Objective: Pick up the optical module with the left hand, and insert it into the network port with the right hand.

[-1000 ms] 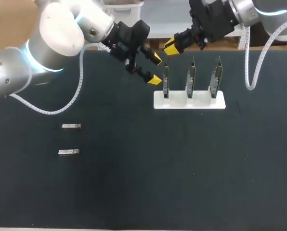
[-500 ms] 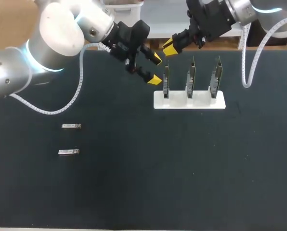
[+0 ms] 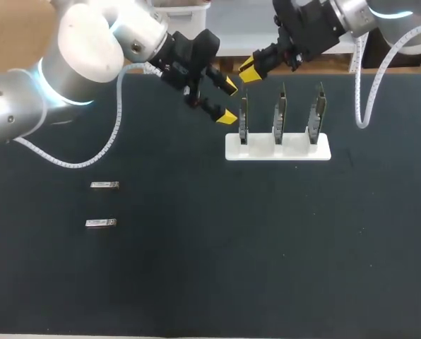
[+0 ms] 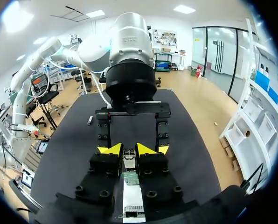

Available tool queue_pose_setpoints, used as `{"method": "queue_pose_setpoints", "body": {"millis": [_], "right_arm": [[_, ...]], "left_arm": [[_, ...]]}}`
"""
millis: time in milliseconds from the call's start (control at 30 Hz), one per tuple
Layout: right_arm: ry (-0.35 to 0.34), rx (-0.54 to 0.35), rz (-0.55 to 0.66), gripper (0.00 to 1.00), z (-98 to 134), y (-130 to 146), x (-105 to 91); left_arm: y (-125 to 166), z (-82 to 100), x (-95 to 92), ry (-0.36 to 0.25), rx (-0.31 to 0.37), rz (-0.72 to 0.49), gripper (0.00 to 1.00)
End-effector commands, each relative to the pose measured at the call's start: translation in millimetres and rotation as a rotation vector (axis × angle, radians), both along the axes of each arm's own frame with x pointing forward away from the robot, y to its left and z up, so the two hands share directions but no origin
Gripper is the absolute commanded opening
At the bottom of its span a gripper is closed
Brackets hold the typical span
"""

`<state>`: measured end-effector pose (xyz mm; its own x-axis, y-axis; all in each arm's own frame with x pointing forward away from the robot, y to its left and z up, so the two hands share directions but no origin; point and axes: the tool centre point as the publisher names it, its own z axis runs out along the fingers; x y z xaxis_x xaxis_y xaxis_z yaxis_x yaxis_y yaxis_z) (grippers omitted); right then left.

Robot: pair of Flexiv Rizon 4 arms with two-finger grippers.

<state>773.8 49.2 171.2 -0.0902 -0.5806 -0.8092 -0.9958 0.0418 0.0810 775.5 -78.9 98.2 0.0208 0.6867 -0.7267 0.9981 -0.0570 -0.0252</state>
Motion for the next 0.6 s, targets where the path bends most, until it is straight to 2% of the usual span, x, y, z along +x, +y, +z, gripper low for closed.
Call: {"method": "queue_pose_setpoints", "body": {"millis": [33, 333, 600], "right_arm": [[-0.011, 0.002, -0.003, 0.0, -0.7, 0.1, -2.9], [-0.047, -0.002, -0.005, 0.0, 5.7, -0.6, -0.5], [-0.05, -0.008, -0.001, 0.0, 4.5, -0.9, 0.8]], "left_arm": [[-0.9, 0.6, 2.2, 0.004, 0.005, -0.003, 1.0], [-0.9, 0.6, 2.2, 0.004, 0.005, -0.003, 1.0], [-0.9, 0.6, 2.2, 0.004, 0.005, -0.003, 1.0]]}}
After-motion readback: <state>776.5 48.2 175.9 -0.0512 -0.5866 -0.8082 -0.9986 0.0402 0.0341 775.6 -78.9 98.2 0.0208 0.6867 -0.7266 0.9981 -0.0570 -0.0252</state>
